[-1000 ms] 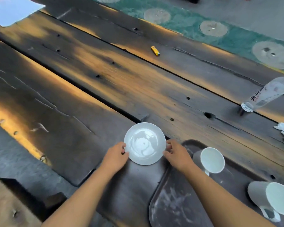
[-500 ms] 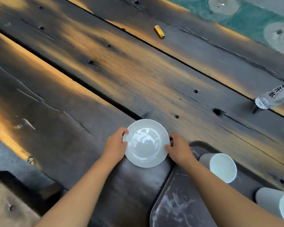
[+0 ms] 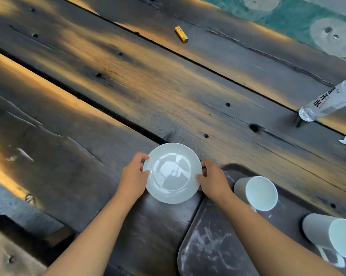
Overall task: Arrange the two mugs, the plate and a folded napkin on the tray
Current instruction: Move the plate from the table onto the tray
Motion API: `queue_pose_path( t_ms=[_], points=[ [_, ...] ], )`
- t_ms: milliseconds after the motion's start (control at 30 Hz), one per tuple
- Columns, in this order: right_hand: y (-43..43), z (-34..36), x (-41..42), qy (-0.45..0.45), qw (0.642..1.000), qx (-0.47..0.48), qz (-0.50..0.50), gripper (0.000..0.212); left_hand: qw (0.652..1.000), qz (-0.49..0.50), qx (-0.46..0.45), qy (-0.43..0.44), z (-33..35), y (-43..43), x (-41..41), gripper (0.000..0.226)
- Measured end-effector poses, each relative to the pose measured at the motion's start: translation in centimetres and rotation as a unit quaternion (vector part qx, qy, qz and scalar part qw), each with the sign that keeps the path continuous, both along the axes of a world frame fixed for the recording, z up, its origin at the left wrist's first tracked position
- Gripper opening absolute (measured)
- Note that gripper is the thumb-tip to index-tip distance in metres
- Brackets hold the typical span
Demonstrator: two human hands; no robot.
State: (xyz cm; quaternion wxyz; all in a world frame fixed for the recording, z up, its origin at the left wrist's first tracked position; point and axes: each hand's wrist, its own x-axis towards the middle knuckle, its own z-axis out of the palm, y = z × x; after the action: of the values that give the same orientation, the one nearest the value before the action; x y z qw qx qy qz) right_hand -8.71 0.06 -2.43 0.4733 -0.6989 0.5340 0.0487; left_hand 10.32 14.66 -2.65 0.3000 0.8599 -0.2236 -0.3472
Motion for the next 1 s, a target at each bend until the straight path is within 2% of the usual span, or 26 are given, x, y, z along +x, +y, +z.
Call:
queue_pose_path(
  t_ms=[167,267,400,700,1000],
  points=[
    [2.0,0.4,-2.5,-0.041,0.998,0.013,-0.044,0.014,1.0,-0.001,-0.012,0.008,1.2,0.9,-1.4,0.042],
    [4.2,0.9,-4.4,-0.072,0.993,0.038,-0.082,0.028,1.0,-0.007,-0.012,0.008,1.7,1.9,-2.7,0.04],
    [6.6,1.2,-7.3,-0.064,0.991,0.035,-0.11,0.02,1.0,-0.026,-0.01,0.011,2.2,3.2,-4.8,0.035],
    [11.2,2.3,-13.4,-0.071,0.979,0.051,-0.186,0.018,0.994,-0.106,0.002,0.003,2.8,5.3,-9.4,0.035],
    [13.1,1.8,-20.1,-0.073,0.961,0.042,-0.263,0.033,0.979,-0.205,0.012,0.01,2.9,4.4,-14.7,0.028]
  ],
)
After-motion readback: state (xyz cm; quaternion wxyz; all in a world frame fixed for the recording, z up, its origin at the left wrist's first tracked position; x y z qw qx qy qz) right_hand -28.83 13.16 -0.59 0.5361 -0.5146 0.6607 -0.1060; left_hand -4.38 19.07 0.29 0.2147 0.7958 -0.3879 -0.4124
